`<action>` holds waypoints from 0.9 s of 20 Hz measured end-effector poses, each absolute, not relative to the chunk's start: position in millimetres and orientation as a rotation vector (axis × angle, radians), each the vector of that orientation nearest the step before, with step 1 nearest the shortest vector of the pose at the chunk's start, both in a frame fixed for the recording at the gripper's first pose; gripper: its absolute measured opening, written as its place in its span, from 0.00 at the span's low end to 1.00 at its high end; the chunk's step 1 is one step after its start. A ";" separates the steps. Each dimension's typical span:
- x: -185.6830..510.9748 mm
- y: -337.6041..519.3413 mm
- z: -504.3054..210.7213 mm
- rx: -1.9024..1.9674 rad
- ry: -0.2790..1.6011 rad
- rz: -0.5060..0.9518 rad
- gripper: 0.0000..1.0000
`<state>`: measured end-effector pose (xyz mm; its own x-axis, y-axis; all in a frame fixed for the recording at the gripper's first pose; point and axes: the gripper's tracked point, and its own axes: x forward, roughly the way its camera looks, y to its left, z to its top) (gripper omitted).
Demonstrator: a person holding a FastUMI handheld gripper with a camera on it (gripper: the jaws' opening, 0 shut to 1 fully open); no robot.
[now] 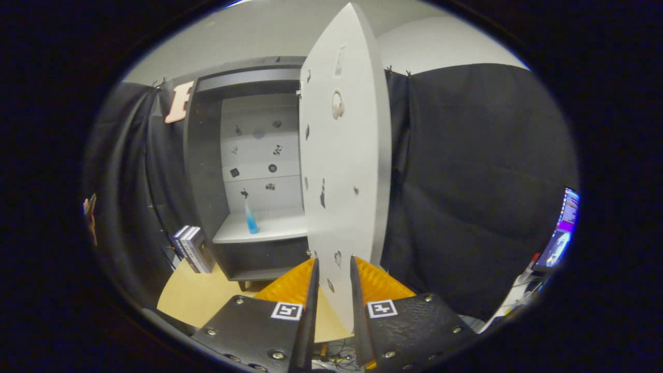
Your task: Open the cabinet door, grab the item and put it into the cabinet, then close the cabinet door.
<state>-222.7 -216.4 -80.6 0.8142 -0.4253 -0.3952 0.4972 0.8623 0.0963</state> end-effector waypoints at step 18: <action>-253.0 -323.3 -102.0 0.191 0.391 -0.787 0.31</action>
